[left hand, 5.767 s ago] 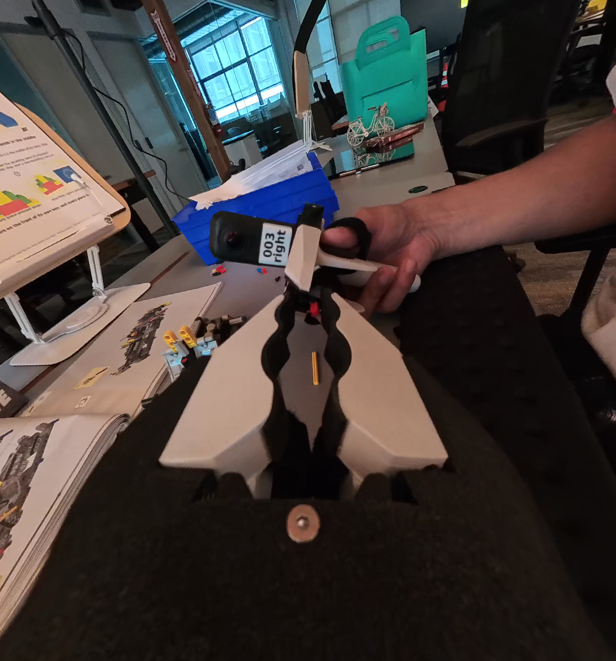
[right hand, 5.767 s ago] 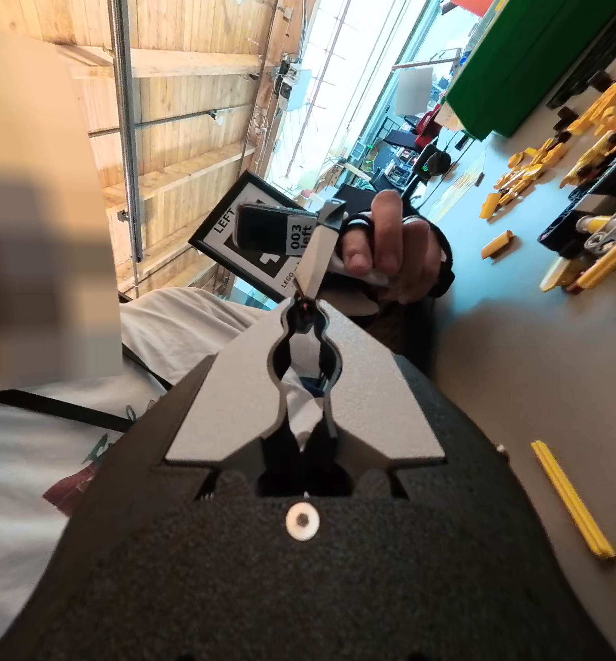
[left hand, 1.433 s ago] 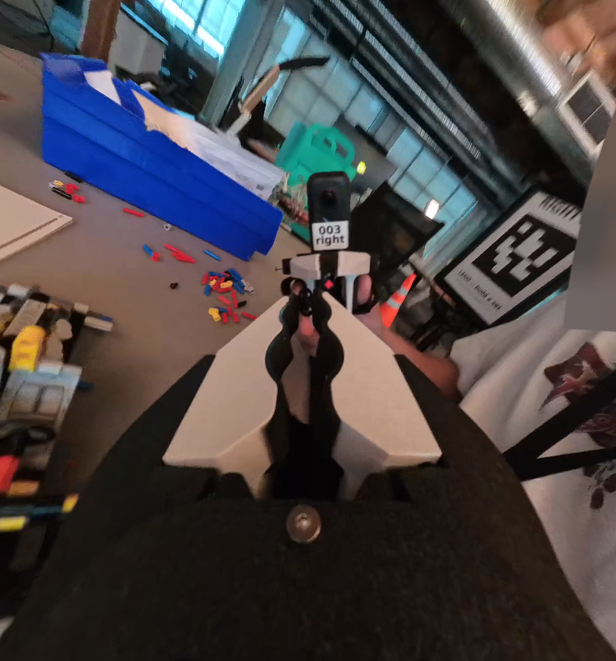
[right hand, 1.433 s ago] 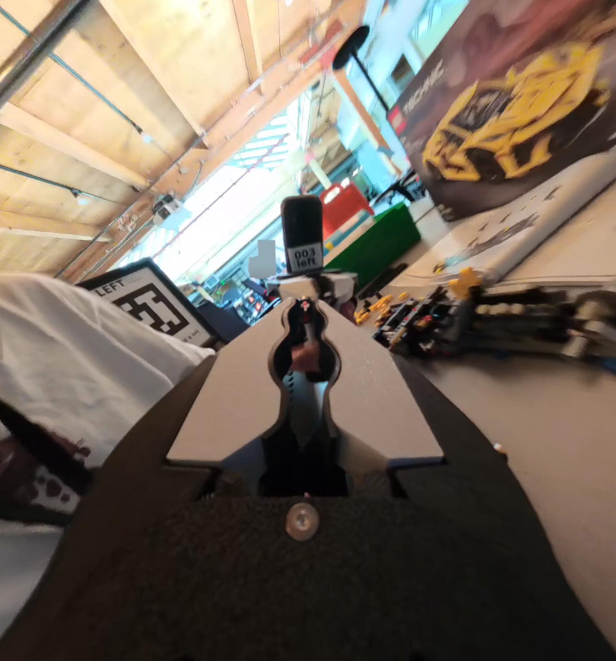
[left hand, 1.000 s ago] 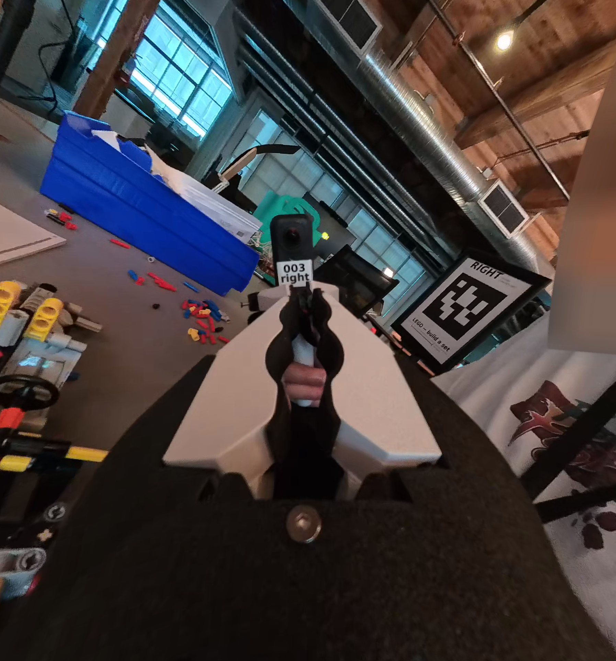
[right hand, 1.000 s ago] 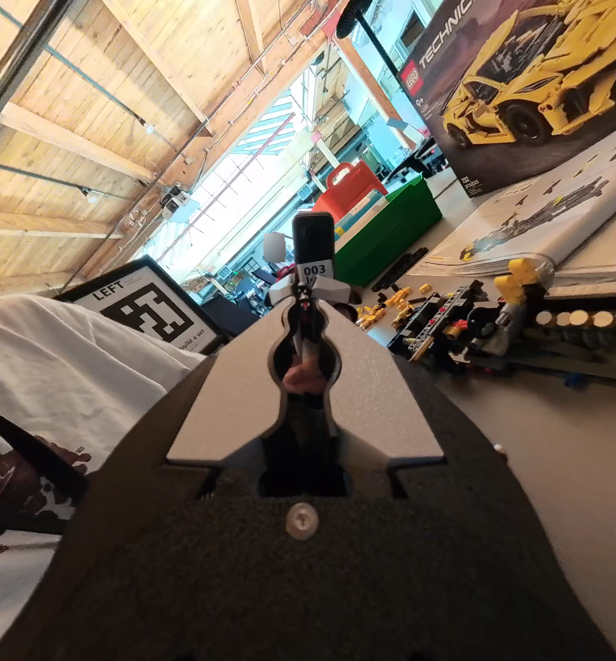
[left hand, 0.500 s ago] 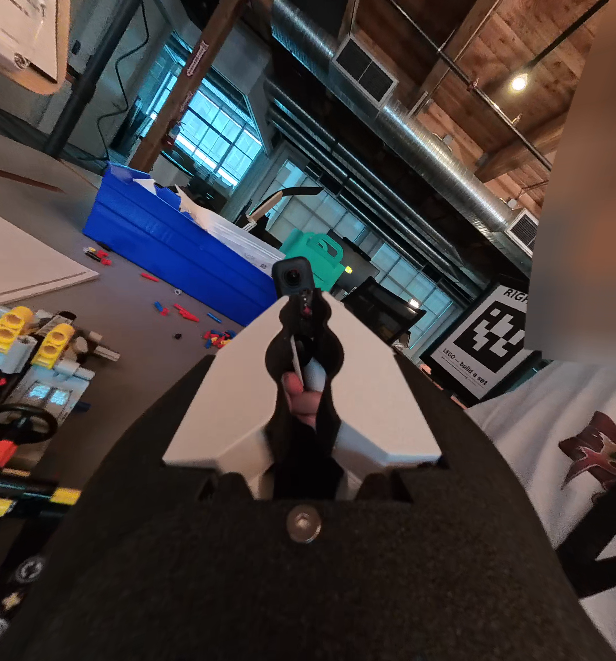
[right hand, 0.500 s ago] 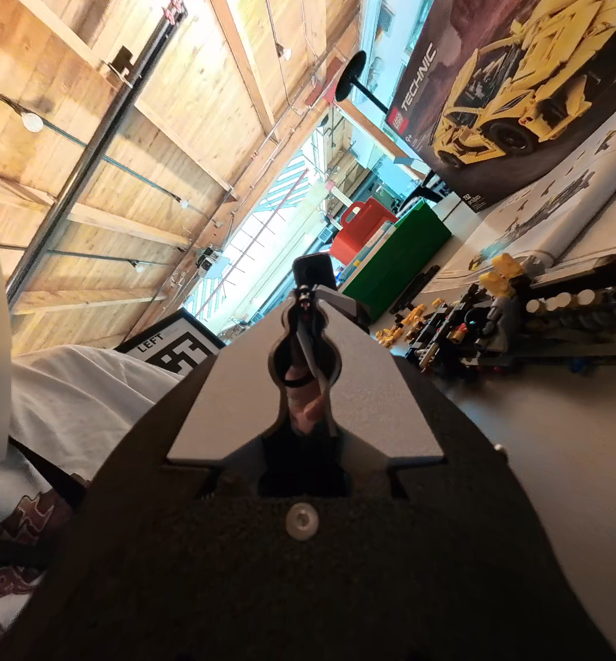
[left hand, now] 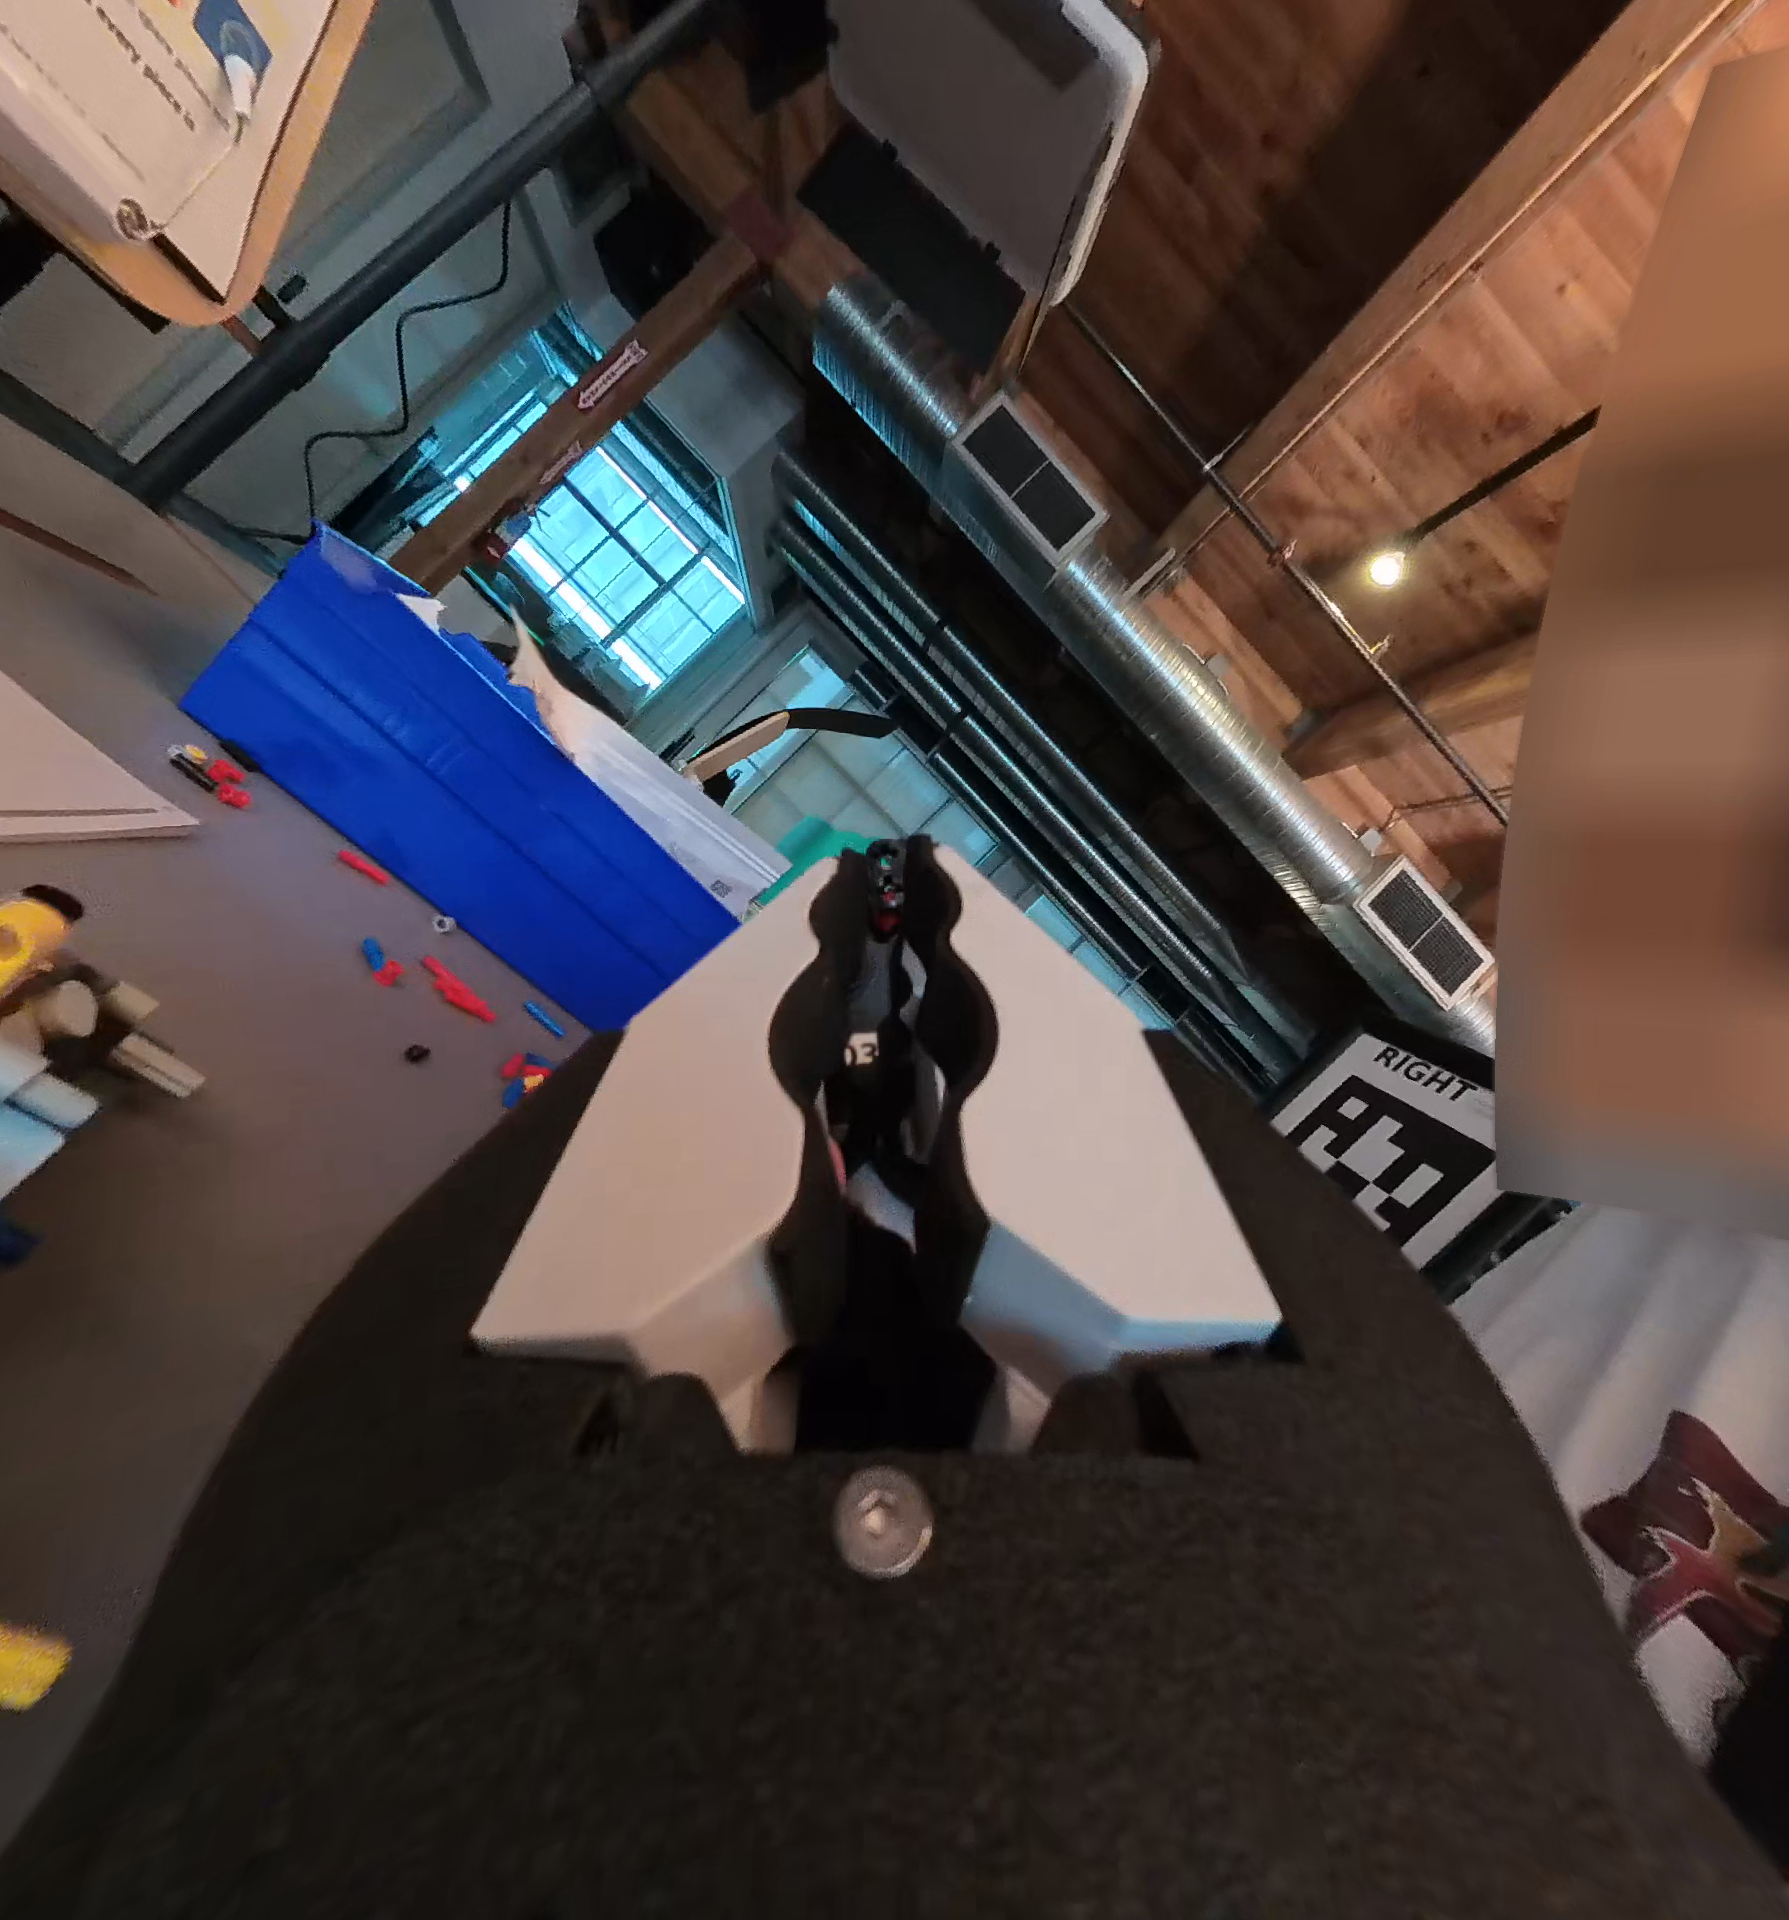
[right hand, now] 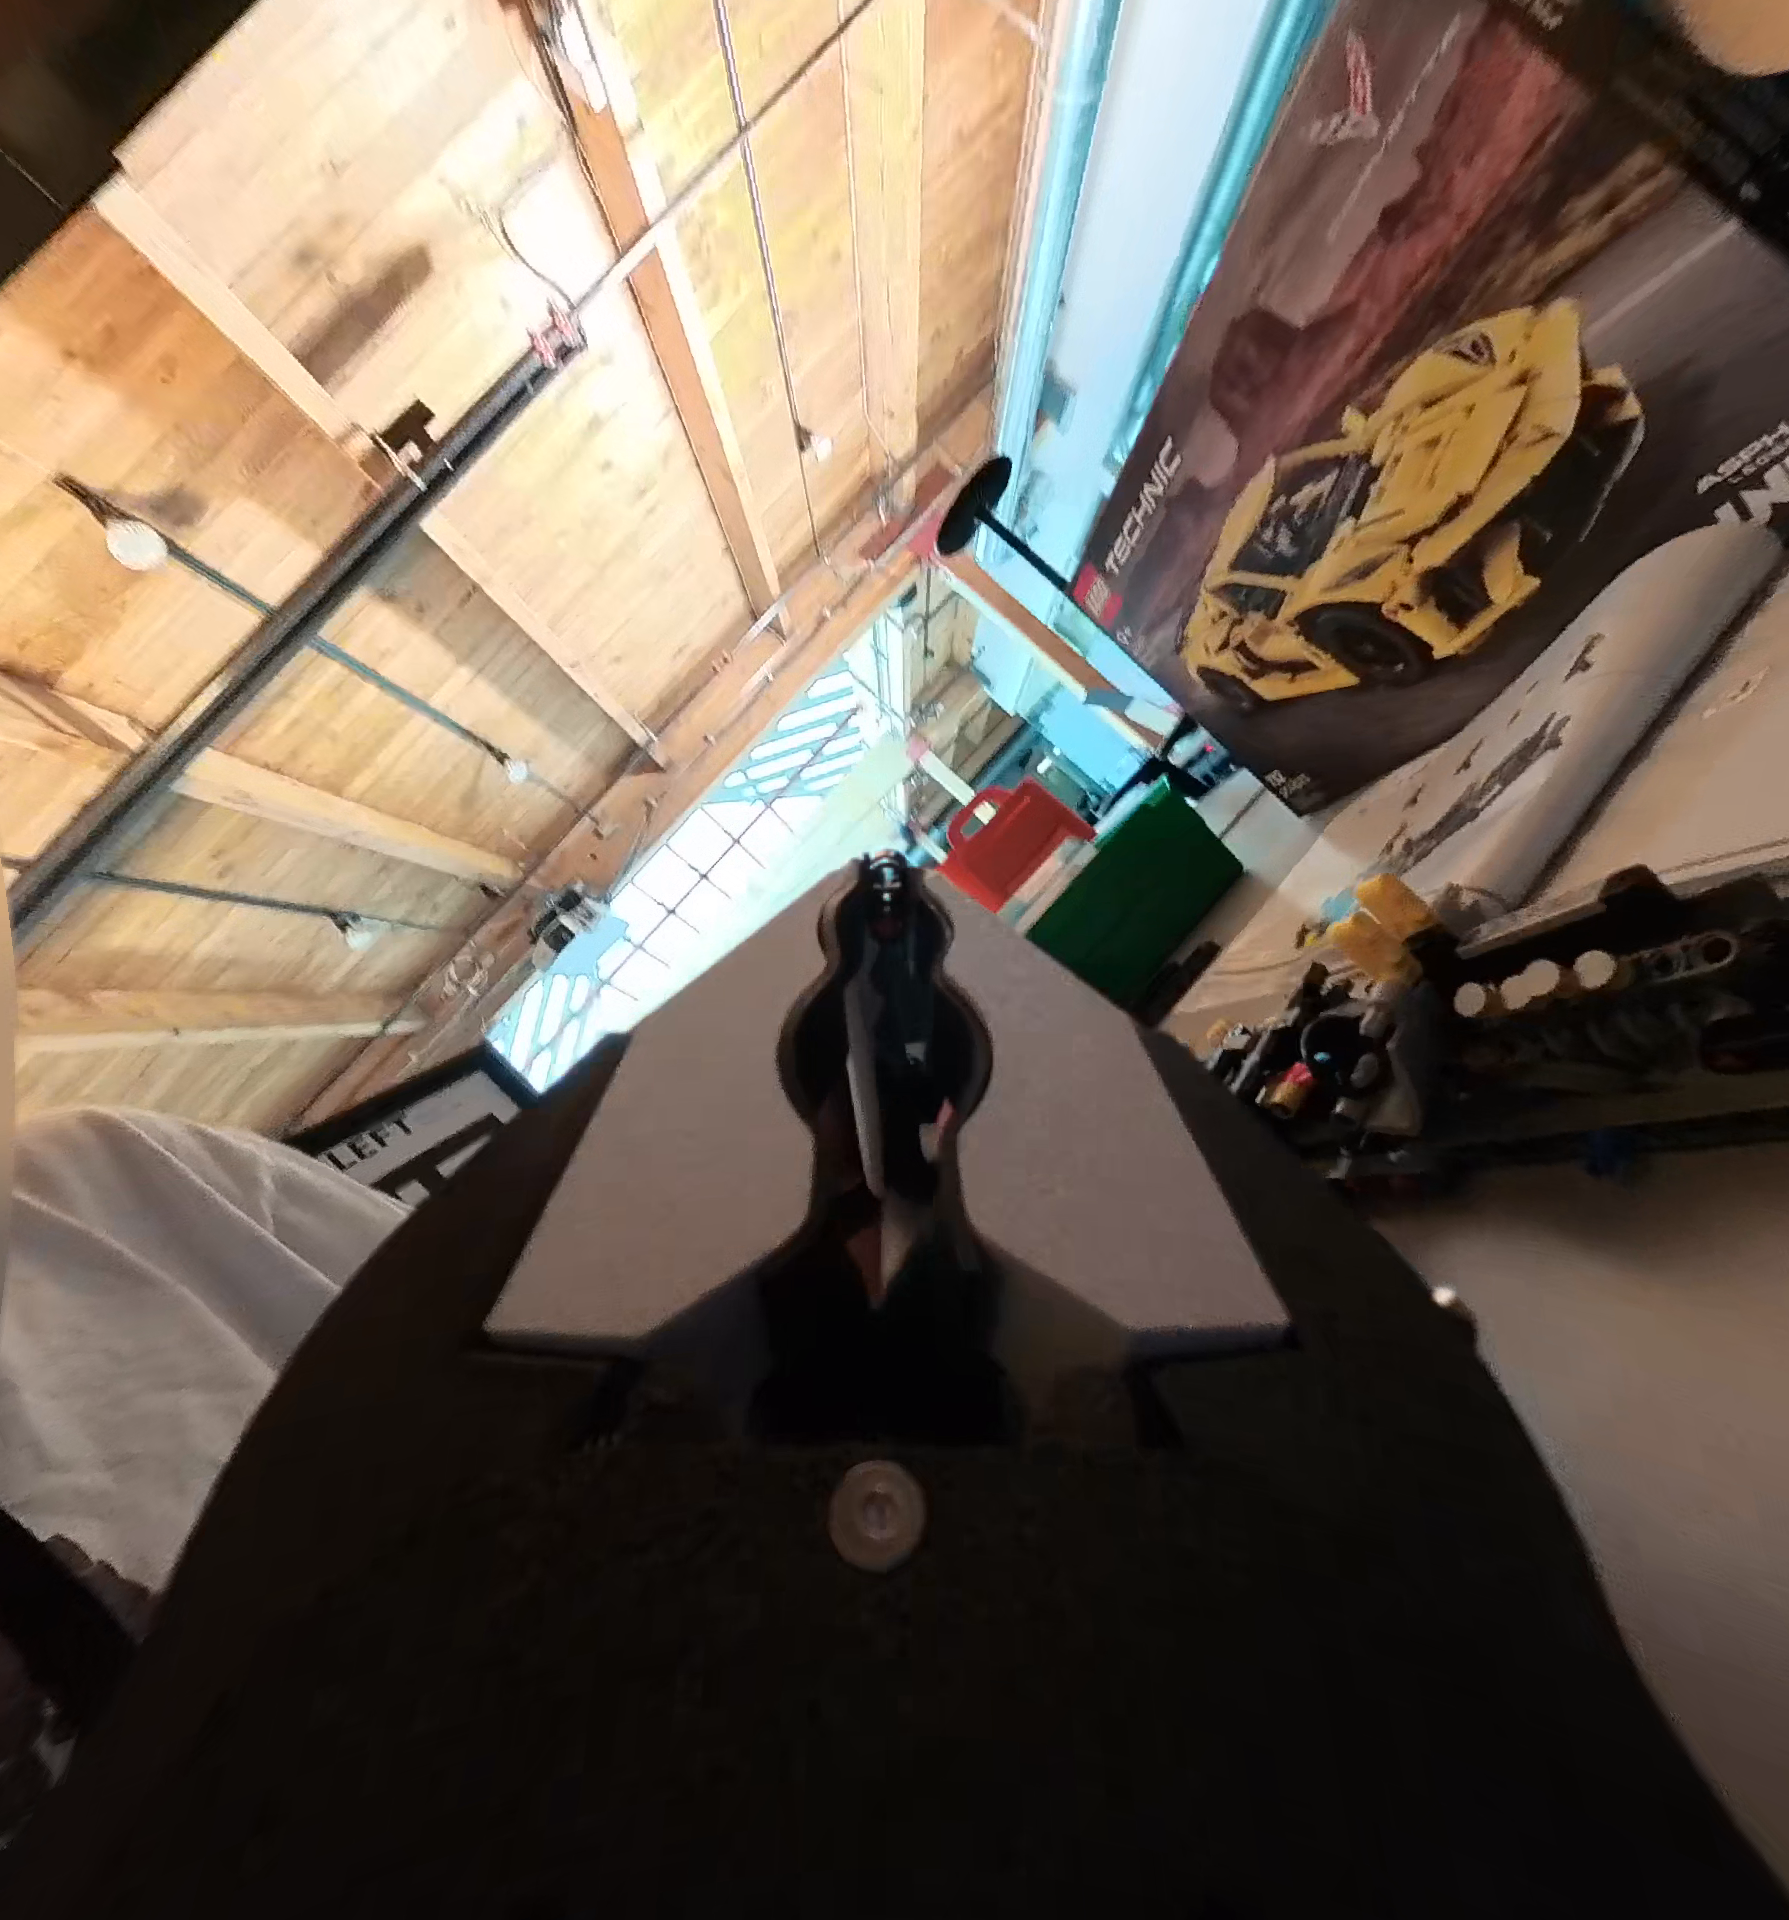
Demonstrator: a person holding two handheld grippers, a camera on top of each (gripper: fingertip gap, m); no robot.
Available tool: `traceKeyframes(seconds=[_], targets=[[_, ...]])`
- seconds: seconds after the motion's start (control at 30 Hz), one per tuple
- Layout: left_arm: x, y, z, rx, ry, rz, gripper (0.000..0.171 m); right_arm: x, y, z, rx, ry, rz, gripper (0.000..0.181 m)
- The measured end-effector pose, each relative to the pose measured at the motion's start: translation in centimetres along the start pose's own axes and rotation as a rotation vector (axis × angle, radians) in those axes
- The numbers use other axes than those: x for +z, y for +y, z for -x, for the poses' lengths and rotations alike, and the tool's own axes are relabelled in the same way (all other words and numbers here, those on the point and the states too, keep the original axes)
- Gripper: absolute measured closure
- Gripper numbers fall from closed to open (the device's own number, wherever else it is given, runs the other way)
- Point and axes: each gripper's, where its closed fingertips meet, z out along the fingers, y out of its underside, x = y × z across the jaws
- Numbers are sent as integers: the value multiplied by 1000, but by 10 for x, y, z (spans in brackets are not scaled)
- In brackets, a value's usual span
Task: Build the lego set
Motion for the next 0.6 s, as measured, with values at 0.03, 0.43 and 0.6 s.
traceKeyframes(seconds=[0.03, 0.43, 0.6], targets=[[1, 0, -1, 11, 1, 1, 167, -1, -1, 0, 16, -14, -19, 176], [1, -4, -3, 70, -11, 16, 168, 2, 4, 4, 26, -59, 13, 175], [-14, -22, 3, 249, -91, 98, 167, -10, 17, -21, -291, 181, 299, 176]])
